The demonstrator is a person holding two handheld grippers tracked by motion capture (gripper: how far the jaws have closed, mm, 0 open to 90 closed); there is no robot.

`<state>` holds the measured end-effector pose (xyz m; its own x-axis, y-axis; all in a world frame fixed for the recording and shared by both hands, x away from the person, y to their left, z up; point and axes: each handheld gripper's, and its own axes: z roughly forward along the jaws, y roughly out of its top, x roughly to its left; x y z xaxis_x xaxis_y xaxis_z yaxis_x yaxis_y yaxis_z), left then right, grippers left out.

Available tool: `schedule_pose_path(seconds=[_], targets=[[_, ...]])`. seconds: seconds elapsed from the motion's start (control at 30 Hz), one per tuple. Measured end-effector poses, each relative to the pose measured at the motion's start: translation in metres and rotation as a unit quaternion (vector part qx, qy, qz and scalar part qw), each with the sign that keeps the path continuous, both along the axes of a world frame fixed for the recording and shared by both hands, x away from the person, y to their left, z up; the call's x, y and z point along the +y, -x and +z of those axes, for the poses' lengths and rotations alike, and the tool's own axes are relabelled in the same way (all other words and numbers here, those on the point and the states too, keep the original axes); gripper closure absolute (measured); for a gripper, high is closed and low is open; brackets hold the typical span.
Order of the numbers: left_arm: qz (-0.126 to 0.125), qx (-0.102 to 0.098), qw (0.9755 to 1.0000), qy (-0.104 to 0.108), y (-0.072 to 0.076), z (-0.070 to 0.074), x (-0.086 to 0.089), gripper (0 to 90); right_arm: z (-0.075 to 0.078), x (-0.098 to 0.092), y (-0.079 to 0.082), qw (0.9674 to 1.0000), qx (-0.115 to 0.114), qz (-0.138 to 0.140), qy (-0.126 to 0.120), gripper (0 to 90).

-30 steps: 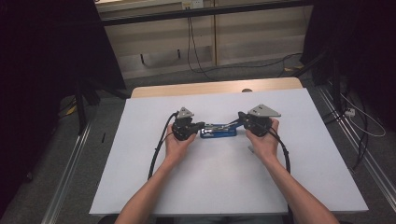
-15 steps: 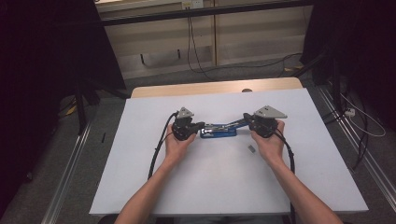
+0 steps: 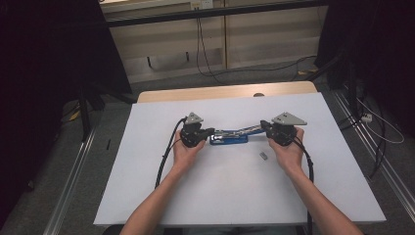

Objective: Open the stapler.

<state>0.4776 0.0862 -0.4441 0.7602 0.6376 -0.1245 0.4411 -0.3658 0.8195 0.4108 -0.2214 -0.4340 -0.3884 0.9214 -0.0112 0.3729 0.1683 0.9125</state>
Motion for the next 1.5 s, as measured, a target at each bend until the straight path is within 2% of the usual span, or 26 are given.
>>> schedule_pose_path(seconds=[0.43, 0.7, 1.03, 1.1, 1.13, 1.27, 1.33, 1.5], targets=[[0.001, 0.001, 1.0, 0.0, 0.0, 0.0, 0.0, 90.0, -0.013, -0.005, 0.002, 0.9999, 0.013, 0.001, 0.002, 90.0], [0.002, 0.004, 1.0, 0.0, 0.0, 0.001, 0.0, 90.0, -0.016, -0.007, 0.0, 0.9999, 0.01, 0.002, 0.005, 90.0], [0.0, 0.0, 1.0, 0.006, -0.001, 0.003, 0.001, 90.0, -0.015, -0.014, 0.0, 0.9999, 0.009, -0.001, -0.013, 90.0], [-0.001, 0.003, 0.9999, 0.014, -0.001, 0.005, 0.001, 90.0, -0.015, -0.015, 0.0, 0.9999, 0.006, 0.003, -0.015, 90.0], [-0.002, 0.001, 1.0, 0.008, -0.001, 0.006, 0.001, 90.0, -0.015, -0.015, 0.0, 0.9998, 0.004, 0.005, -0.016, 90.0], [-0.001, 0.001, 0.9999, 0.015, 0.0, 0.007, 0.001, 90.0, -0.015, -0.014, 0.0, 0.9998, 0.005, 0.01, -0.018, 90.0], [0.001, -0.005, 0.9999, 0.01, 0.001, 0.009, 0.003, 90.0, -0.015, -0.014, 0.0, 0.9997, 0.005, 0.012, -0.02, 90.0], [0.005, -0.01, 0.9994, 0.034, 0.001, 0.013, 0.01, 89.8, -0.011, -0.016, 0.001, 0.9994, -0.001, 0.018, -0.03, 90.0]])
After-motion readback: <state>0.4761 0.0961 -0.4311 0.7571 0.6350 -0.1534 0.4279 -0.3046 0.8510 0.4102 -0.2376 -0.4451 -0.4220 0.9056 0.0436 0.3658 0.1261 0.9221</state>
